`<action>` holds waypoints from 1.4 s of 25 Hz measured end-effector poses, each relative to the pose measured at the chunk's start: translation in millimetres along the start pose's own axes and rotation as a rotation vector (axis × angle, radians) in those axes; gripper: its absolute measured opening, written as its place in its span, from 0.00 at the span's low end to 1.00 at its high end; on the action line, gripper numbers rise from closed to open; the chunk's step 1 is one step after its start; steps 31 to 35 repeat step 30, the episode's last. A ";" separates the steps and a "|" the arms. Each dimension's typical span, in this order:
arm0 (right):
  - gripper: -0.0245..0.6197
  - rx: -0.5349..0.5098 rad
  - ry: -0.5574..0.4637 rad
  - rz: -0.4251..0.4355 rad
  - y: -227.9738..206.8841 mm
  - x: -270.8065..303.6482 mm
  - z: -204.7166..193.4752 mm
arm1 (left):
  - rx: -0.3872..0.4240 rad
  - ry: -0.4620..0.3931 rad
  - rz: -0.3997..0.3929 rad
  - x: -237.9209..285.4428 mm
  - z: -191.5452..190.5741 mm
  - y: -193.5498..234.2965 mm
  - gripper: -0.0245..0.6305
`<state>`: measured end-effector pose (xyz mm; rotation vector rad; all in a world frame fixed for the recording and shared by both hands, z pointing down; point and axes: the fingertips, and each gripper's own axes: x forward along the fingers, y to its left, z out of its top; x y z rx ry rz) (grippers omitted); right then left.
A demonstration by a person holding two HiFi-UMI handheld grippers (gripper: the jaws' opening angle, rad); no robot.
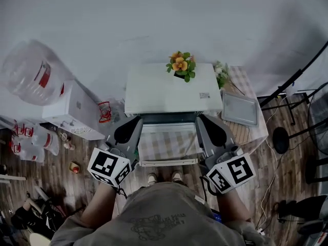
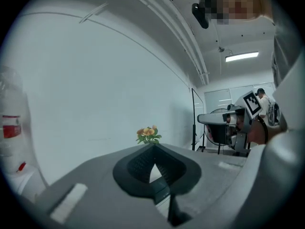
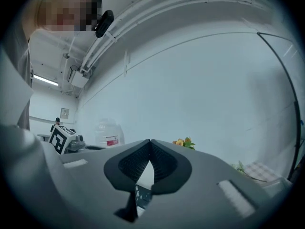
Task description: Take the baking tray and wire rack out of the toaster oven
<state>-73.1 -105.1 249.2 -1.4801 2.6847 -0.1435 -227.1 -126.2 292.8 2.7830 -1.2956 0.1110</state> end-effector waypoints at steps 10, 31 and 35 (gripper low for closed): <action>0.08 -0.035 0.043 0.089 22.1 21.3 -10.3 | 0.007 -0.030 0.098 -30.5 17.0 22.5 0.04; 0.08 -0.061 0.091 0.058 12.5 22.9 -21.2 | 0.063 -0.031 0.087 -25.7 22.0 22.9 0.04; 0.08 -0.061 0.091 0.058 12.5 22.9 -21.2 | 0.063 -0.031 0.087 -25.7 22.0 22.9 0.04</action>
